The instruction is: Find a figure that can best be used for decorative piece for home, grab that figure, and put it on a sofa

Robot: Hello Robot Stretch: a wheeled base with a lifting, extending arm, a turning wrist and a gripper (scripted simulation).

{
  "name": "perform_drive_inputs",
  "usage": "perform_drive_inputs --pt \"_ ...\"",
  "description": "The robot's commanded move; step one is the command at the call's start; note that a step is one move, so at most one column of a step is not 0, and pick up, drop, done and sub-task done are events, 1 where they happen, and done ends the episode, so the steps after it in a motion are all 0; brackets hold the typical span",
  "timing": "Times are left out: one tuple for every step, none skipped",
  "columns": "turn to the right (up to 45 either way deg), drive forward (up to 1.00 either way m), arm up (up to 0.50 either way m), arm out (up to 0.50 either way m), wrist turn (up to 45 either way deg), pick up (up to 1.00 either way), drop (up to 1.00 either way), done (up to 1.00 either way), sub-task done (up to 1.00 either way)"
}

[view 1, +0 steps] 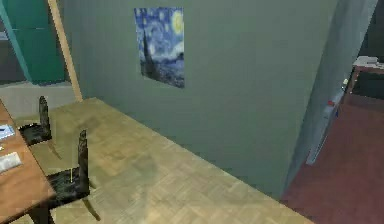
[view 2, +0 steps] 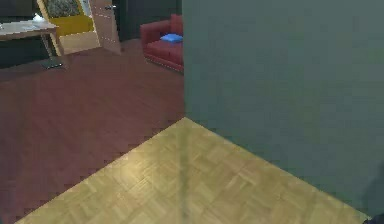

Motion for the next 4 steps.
perform_drive_inputs --pt "-21.0 0.0 0.0 0.0 0.0 0.0 0.0 0.0 0.0" --pt "0.0 0.2 0.0 0.0 0.0 0.0 0.0 0.0 0.0" --pt "24.0 0.0 0.0 0.0 0.0 0.0 0.0 0.0 0.0" --pt "0.0 0.95 0.0 0.0 0.0 0.0 0.0 0.0 0.0"
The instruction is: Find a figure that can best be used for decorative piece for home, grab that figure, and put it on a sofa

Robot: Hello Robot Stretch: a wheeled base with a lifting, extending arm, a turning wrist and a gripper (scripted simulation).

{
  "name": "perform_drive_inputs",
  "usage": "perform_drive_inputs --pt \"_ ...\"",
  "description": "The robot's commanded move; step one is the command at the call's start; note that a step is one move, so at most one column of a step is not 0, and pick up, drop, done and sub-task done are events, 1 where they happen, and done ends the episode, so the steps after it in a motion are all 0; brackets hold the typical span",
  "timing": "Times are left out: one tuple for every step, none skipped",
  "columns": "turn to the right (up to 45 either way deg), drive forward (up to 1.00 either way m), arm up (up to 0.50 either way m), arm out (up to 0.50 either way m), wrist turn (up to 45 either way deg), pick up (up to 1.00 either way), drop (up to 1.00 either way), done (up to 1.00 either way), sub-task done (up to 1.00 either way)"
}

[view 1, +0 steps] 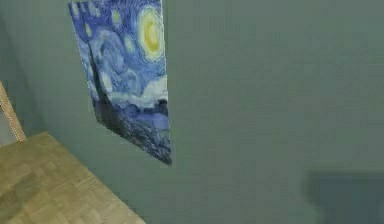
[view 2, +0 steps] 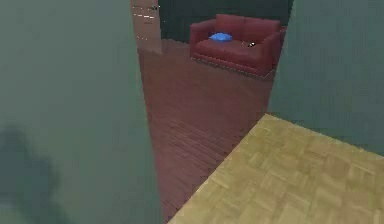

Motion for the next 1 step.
perform_drive_inputs --pt "-45.0 0.0 0.0 0.0 0.0 0.0 0.0 0.0 0.0"
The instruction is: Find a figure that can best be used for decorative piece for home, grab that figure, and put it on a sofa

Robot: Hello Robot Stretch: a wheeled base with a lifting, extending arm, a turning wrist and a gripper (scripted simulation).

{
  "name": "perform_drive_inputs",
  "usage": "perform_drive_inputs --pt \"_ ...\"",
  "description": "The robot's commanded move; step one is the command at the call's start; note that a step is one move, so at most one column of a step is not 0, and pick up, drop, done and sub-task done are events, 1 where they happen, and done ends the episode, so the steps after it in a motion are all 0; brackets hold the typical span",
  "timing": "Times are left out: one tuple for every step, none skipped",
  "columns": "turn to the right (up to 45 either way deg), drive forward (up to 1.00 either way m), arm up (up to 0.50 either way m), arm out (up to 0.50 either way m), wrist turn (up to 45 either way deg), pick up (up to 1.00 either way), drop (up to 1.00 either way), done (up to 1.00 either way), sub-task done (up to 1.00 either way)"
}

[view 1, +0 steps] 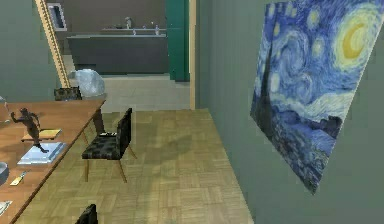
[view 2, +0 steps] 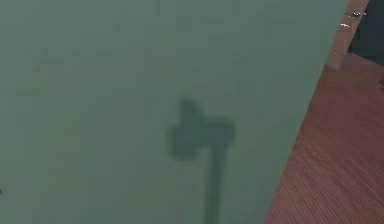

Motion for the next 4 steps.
perform_drive_inputs --pt "-3.0 0.0 0.0 0.0 0.0 0.0 0.0 0.0 0.0" --pt "-3.0 0.0 0.0 0.0 0.0 0.0 0.0 0.0 0.0" --pt "0.0 0.45 0.0 0.0 0.0 0.0 0.0 0.0 0.0" --pt "0.0 0.45 0.0 0.0 0.0 0.0 0.0 0.0 0.0"
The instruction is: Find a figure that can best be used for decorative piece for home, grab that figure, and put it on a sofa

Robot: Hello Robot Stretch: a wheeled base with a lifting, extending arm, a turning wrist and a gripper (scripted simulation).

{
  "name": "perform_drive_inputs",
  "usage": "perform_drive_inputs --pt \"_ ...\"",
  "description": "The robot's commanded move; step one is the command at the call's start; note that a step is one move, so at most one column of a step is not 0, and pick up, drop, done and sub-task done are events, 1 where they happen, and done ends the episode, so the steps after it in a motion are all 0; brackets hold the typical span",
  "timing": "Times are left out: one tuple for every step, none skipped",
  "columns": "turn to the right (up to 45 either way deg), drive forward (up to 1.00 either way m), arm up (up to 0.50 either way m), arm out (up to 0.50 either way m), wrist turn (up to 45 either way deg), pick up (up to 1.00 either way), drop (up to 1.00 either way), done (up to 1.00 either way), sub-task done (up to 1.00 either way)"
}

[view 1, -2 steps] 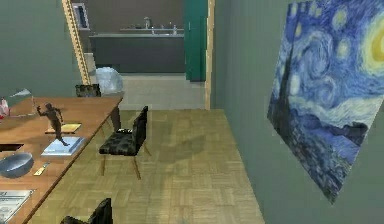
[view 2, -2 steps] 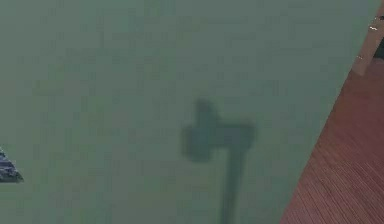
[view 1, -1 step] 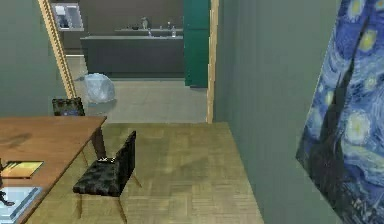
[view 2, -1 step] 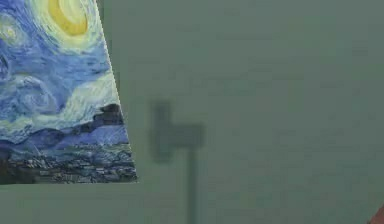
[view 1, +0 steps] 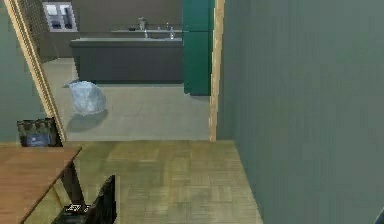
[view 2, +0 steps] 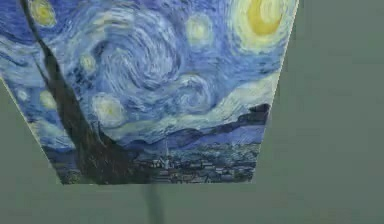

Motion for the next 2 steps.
perform_drive_inputs --pt "0.0 1.0 0.0 0.0 0.0 0.0 0.0 0.0 0.0" --pt "-18.0 0.0 0.0 0.0 0.0 0.0 0.0 0.0 0.0"
